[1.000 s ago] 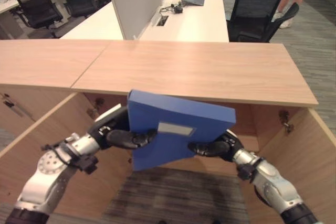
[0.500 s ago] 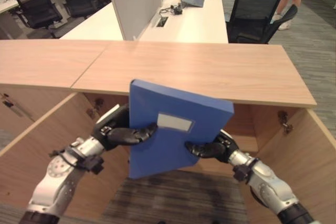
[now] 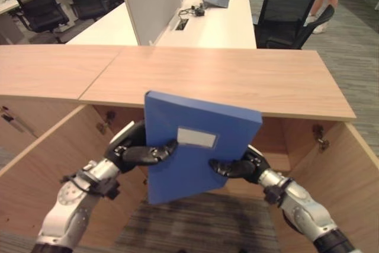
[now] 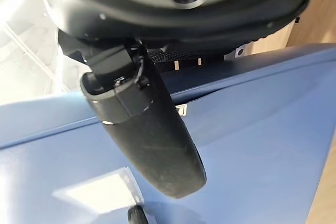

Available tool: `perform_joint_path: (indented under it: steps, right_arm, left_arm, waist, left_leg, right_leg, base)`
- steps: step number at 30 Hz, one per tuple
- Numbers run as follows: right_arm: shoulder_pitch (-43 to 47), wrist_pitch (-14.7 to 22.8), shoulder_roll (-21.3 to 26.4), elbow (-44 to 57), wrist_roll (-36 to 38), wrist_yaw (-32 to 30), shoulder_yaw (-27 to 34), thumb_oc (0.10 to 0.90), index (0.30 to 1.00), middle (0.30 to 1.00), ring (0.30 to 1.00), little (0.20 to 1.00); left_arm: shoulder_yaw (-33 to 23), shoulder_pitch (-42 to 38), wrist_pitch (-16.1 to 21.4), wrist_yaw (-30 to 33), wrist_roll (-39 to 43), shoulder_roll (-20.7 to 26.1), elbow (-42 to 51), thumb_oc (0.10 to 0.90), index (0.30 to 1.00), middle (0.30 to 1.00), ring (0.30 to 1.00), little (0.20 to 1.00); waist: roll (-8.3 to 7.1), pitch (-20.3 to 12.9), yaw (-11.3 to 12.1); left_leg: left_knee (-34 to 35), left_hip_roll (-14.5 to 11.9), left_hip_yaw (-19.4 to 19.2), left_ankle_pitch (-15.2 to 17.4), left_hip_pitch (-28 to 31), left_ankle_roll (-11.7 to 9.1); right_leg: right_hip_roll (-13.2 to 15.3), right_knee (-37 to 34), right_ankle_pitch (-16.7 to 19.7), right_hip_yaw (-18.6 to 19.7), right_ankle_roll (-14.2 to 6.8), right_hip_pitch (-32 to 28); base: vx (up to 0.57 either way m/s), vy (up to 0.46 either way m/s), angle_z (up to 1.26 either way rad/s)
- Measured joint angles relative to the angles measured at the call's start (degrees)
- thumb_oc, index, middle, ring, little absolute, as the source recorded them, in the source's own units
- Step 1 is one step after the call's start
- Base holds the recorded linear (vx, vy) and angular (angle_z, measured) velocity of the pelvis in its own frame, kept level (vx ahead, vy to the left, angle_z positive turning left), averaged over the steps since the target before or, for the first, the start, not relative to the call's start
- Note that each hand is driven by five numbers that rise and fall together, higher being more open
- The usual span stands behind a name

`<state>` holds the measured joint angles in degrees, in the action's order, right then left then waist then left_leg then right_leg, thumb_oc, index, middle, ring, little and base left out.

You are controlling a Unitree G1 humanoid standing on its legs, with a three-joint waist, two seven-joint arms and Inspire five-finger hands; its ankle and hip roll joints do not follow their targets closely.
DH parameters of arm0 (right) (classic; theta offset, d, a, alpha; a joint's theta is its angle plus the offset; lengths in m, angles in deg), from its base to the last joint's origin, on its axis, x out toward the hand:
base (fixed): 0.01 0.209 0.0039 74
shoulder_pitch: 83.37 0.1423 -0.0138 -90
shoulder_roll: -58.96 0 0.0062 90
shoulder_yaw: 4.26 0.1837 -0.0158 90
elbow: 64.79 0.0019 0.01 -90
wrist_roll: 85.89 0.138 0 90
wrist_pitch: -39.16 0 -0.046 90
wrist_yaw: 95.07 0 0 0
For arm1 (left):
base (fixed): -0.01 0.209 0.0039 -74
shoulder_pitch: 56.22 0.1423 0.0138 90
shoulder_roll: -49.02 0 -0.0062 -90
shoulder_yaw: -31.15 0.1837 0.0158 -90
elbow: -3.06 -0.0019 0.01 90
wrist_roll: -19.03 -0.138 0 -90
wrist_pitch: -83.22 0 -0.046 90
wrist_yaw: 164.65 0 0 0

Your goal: Put the empty folder in the office cabinet

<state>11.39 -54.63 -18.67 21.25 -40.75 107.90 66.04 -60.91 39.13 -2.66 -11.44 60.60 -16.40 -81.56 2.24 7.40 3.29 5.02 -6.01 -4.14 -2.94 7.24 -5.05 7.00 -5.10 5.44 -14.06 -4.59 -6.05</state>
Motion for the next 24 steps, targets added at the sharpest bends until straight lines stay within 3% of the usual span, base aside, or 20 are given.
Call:
perform_joint_path:
  steps: [5,11,16,24]
  right_arm:
    - [-4.0,-1.5,-0.6,-0.5,-3.7,-0.9,0.5,0.400,0.300,0.300,0.300,0.300]
    - [-11.3,-2.7,-1.7,-5.8,-7.9,-4.3,3.6,0.400,0.300,0.300,0.300,0.300]
    - [-13.2,-2.0,-3.5,-7.0,-7.7,-5.2,6.8,0.400,0.300,0.300,0.300,0.300]
    - [-13.5,-0.8,-8.0,-19.3,-4.3,-10.0,7.1,0.400,0.300,0.300,0.300,0.300]
  left_arm:
    - [-1.2,2.5,4.3,6.4,-11.3,-7.4,-6.6,0.800,0.900,0.900,0.900,0.900]
    - [-0.6,6.7,4.5,14.6,-27.0,-11.8,-23.6,0.800,0.900,0.900,0.900,0.900]
    - [-0.3,8.5,2.6,18.1,-29.6,-14.5,-32.9,0.800,0.900,0.900,0.900,0.900]
    - [9.3,5.2,1.4,19.8,-33.2,-21.9,-54.2,0.800,0.900,0.900,0.900,0.900]
  waist:
    - [-0.07,0.0,-0.1]
    - [-0.29,-0.2,-0.5]
    - [-0.81,-0.4,-1.5]
    - [-0.95,-1.7,-1.8]
  left_leg:
    - [0.0,0.0,-0.2,0.1,-0.2,0.0]
    - [0.0,-0.2,-0.1,0.1,-1.0,0.0]
    - [0.0,-0.4,0.0,0.0,-1.1,-0.1]
    - [0.0,-1.2,0.6,0.3,-2.1,-0.2]
  right_leg:
    - [0.0,-0.3,0.0,0.4,0.0,0.4]
    - [-0.2,-0.3,0.0,0.3,0.1,1.2]
    - [-0.4,-0.3,0.0,0.2,0.1,1.4]
    - [-1.1,-0.3,-0.7,-0.4,0.2,1.6]
  base:
    - [0.01,-0.040,-0.03]
    - [0.00,-0.032,0.00]
    - [0.00,-0.049,0.01]
    - [0.01,-0.061,0.03]
